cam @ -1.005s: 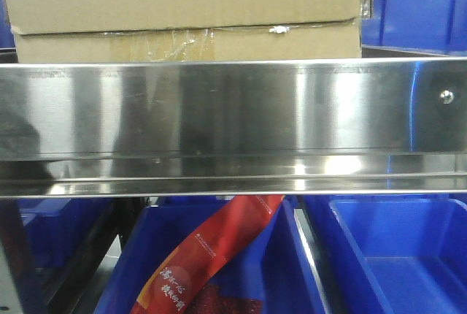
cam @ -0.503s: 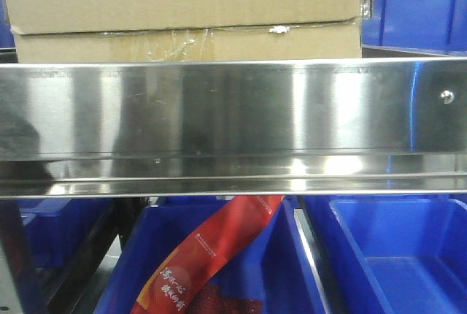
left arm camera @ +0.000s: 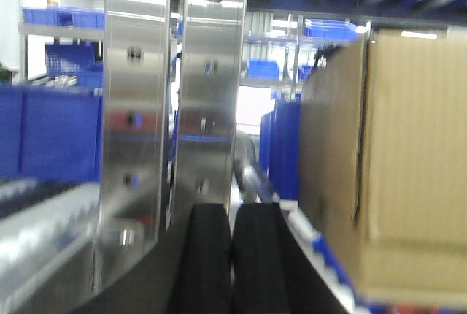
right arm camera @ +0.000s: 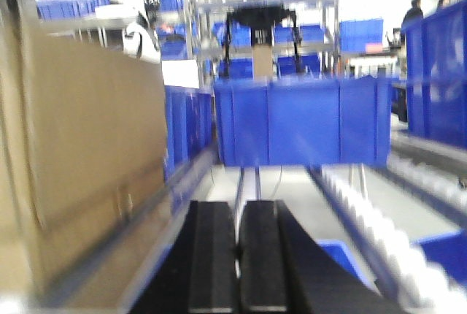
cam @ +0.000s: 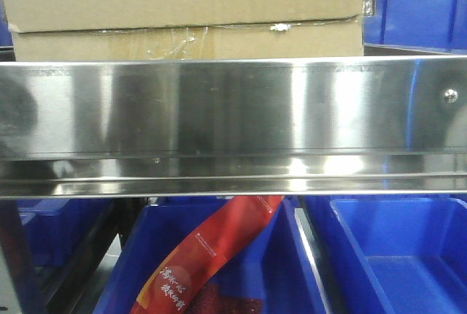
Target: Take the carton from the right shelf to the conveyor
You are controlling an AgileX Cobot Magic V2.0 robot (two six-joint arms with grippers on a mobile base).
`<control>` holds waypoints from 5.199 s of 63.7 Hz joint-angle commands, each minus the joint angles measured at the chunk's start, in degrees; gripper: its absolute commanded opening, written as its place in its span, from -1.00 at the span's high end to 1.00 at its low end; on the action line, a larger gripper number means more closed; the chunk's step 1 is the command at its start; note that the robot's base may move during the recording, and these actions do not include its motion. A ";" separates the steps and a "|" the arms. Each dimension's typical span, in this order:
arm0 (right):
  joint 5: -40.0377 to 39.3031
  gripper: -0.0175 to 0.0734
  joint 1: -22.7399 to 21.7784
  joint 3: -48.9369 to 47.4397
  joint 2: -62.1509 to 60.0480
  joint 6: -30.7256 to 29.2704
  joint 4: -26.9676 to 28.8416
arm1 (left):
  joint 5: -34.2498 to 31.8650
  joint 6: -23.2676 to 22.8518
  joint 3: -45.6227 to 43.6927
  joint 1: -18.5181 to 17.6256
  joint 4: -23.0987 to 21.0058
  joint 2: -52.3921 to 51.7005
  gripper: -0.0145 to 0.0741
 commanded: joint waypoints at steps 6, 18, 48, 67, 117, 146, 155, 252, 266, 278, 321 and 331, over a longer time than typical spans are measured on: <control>7.36 0.24 0.07 -12.20 2.39 0.00 0.18 | 5.26 0.22 -11.29 0.14 1.19 1.91 0.44; 7.36 -0.43 0.07 -20.59 9.85 0.00 0.31 | 11.36 0.22 -23.83 -0.09 1.47 10.73 -0.13; 16.64 -0.61 3.03 -37.86 28.25 -2.50 1.22 | 22.68 4.69 -47.63 -18.25 2.35 37.96 -0.40; 31.82 -0.61 14.02 -59.81 50.69 -2.50 1.32 | 37.58 3.46 -70.70 -26.70 2.15 59.37 -0.40; 62.82 -0.61 15.24 -115.44 101.75 4.03 -1.62 | 69.43 -2.23 -112.23 -11.90 2.26 98.26 -0.40; 62.98 -0.37 15.24 -115.44 109.14 4.03 -1.73 | 68.75 -2.23 -112.31 -11.90 1.29 102.39 -0.35; 63.44 0.33 15.24 -115.44 109.30 4.03 -1.73 | 69.42 -2.23 -112.31 -11.90 1.52 102.84 0.09; 63.44 0.77 18.89 -97.07 79.91 3.38 -6.27 | 77.17 -15.76 -99.99 -31.93 15.26 75.52 0.71; 63.44 0.77 18.89 -97.05 79.91 3.38 -6.27 | 77.17 -15.76 -99.72 -31.93 15.13 75.52 0.71; 63.44 0.77 18.89 -97.05 79.91 3.38 -6.27 | 77.17 -15.76 -99.72 -31.93 15.25 75.52 0.71; 55.78 0.77 18.89 -97.05 79.91 3.38 -6.27 | 76.46 -15.76 -99.72 -31.93 15.25 75.52 0.71; 55.54 0.77 18.89 -97.05 79.91 3.38 -6.27 | 76.46 -15.76 -99.72 -31.93 15.25 75.52 0.71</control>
